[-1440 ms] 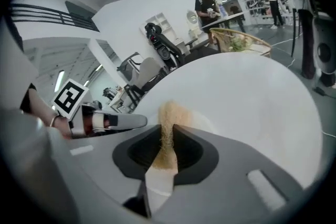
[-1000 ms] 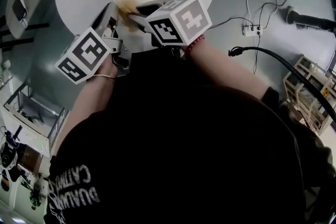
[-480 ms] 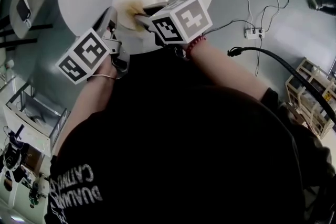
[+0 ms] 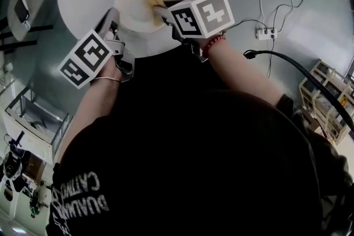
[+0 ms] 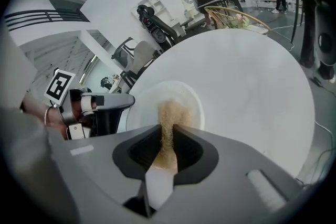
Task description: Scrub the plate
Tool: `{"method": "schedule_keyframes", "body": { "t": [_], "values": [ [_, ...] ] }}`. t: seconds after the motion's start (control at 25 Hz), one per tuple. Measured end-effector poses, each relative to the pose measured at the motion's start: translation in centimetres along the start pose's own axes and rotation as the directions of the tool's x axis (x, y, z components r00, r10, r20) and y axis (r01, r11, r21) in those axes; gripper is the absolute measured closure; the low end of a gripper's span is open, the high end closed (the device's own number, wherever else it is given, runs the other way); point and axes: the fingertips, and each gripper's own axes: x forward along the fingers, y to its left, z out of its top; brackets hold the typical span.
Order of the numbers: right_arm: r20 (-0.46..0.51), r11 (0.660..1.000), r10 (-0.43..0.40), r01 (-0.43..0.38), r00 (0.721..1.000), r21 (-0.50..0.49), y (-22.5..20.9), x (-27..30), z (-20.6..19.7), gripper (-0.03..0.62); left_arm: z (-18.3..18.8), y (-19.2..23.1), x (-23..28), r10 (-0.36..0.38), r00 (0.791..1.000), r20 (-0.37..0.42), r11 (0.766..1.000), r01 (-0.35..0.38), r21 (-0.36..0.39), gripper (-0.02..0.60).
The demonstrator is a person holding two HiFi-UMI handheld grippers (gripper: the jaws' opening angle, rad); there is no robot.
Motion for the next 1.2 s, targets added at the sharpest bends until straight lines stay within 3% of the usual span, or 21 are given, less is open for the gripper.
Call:
{"method": "schedule_keyframes", "body": {
  "t": [0.32,0.68,0.88,1.04,1.2],
  "values": [
    [-0.019,0.999,-0.033,0.032,0.999,-0.033,-1.1,-0.5,0.2,0.525,0.0,0.3,0.1,0.003,1.000,0.013,1.000,-0.003,-0.004,0.569],
    [0.013,0.994,-0.106,0.106,0.994,-0.011,-3.2,-1.6,1.0,0.526,0.2,0.4,0.1,0.009,1.000,0.024,1.000,-0.008,-0.016,0.569],
    [0.039,0.994,-0.105,0.106,0.994,-0.038,-3.0,-2.2,2.3,0.526,0.0,0.2,0.0,0.010,1.000,0.027,1.000,-0.009,-0.007,0.569],
    [0.074,0.996,0.008,-0.002,0.997,-0.085,0.1,-1.9,3.1,0.525,-0.4,0.1,0.1,0.013,1.000,0.028,0.999,-0.012,-0.037,0.569],
    [0.000,0.983,0.156,-0.155,0.988,-0.094,4.7,0.5,1.8,0.523,-0.1,-0.4,0.2,-0.021,0.999,0.026,0.998,0.022,-0.054,0.569]
  ]
}}
